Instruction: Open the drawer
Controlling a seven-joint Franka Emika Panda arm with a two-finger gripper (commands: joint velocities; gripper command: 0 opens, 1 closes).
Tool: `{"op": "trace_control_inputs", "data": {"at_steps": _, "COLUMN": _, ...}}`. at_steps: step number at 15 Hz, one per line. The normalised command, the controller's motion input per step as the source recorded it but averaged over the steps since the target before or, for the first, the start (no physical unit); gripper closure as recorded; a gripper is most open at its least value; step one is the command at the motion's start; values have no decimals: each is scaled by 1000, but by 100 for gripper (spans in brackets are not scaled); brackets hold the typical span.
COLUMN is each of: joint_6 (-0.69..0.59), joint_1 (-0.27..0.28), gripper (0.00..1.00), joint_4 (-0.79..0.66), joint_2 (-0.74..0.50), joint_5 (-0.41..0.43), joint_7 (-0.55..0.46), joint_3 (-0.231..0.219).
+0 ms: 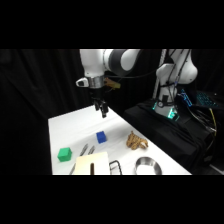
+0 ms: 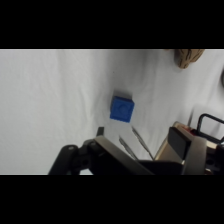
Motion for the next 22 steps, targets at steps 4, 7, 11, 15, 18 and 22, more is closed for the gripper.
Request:
{"op": "trace_control_inputs", "data": {"at_steps": 4, "joint_6": 20, "joint_1": 2, "gripper": 0, "joint_4": 33, "joint_2": 29, "joint_5": 20, "joint_7": 80, "joint_3": 47}}
{"op": "trace_control_inputs", "data": {"at_steps": 7, "joint_6": 80, "joint_1": 81, "gripper": 0, "joint_4": 52, "joint_2": 65, "joint_5": 21, "joint_7": 261, "joint_3": 84}}
{"op": "trace_control_inputs", "data": {"at_steps": 11, "joint_6": 198, "joint_1": 116, "gripper": 0, "joint_4": 40, "joint_2": 83, "joint_5": 8, "joint_7": 363, "joint_3": 68}}
{"op": "trace_control_inputs", "data": {"at_steps": 15, "joint_6": 282, "joint_1": 98, "gripper": 0, "joint_4": 27, "joint_2": 90, "joint_5": 2, "joint_7": 332, "joint_3": 26}}
{"op": "trace_control_inputs", "data": {"at_steps": 18, "joint_6": 373, "joint_1": 94, "gripper": 0, "joint_4": -8, "joint_2": 79, "joint_5": -43, "joint_7": 293, "joint_3": -5}}
{"op": "trace_control_inputs", "data": {"at_steps": 22, "joint_6": 331, "joint_1": 95, "gripper": 0, "joint_4": -40, "joint_2": 64, "joint_5": -64, "joint_7": 215, "joint_3": -18}}
